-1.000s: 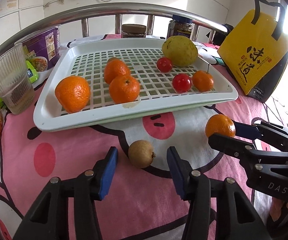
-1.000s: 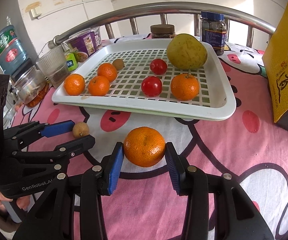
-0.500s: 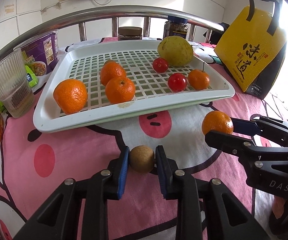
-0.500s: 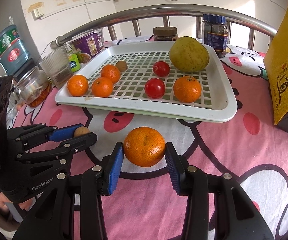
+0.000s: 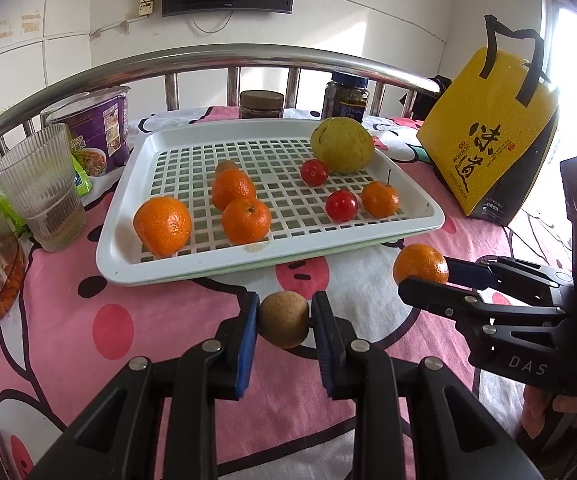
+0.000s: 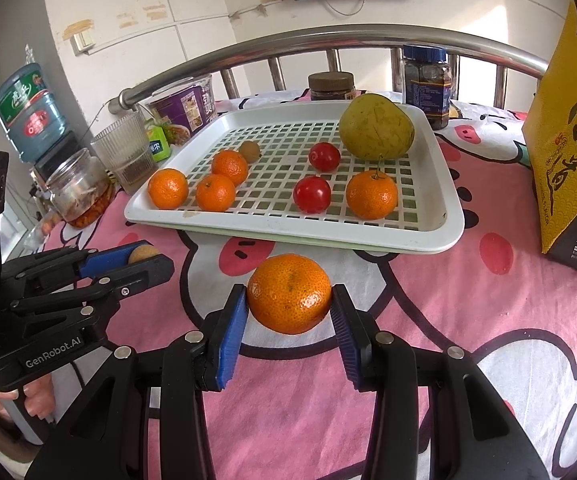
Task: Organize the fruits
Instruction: 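Carry the kiwi and tangerine into the tray and open both tools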
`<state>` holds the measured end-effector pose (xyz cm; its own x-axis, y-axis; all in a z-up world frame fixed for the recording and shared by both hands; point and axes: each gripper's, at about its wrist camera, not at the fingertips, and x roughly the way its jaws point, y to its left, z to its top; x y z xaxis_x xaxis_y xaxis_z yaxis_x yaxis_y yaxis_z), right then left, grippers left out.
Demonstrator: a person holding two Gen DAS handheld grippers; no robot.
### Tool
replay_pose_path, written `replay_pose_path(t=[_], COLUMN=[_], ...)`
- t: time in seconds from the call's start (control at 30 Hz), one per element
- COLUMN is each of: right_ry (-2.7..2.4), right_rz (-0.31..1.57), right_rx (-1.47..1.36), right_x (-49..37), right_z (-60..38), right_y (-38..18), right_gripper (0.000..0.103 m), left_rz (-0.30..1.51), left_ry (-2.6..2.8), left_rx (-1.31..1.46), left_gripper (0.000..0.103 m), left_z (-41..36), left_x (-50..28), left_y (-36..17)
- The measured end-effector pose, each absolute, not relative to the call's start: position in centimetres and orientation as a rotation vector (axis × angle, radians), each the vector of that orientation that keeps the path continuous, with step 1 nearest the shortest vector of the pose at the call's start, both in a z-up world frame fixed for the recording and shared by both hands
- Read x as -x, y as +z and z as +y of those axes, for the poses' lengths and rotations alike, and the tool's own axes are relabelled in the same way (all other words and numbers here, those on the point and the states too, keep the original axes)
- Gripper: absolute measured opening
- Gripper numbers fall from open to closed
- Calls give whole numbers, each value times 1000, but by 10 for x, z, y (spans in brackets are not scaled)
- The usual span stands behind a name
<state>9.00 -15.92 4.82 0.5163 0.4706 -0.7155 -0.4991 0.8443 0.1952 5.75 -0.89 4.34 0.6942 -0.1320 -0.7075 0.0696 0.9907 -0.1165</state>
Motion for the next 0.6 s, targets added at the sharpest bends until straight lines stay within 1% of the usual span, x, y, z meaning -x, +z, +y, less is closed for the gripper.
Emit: replay_pose_path(t=[0.33, 0.6], right_ry=[572, 575], right_rz=[797, 756], right_rx=[1, -26], right_x=[-101, -130], right_z=[-167, -165], right_y=[70, 98], right_gripper=[41, 41], left_rz=[762, 725], left_ry=[-108, -58], left_rx=[102, 130], left_gripper=[29, 29], left_z=[-1, 17], left_x=[-71, -105], left_y=[64, 82])
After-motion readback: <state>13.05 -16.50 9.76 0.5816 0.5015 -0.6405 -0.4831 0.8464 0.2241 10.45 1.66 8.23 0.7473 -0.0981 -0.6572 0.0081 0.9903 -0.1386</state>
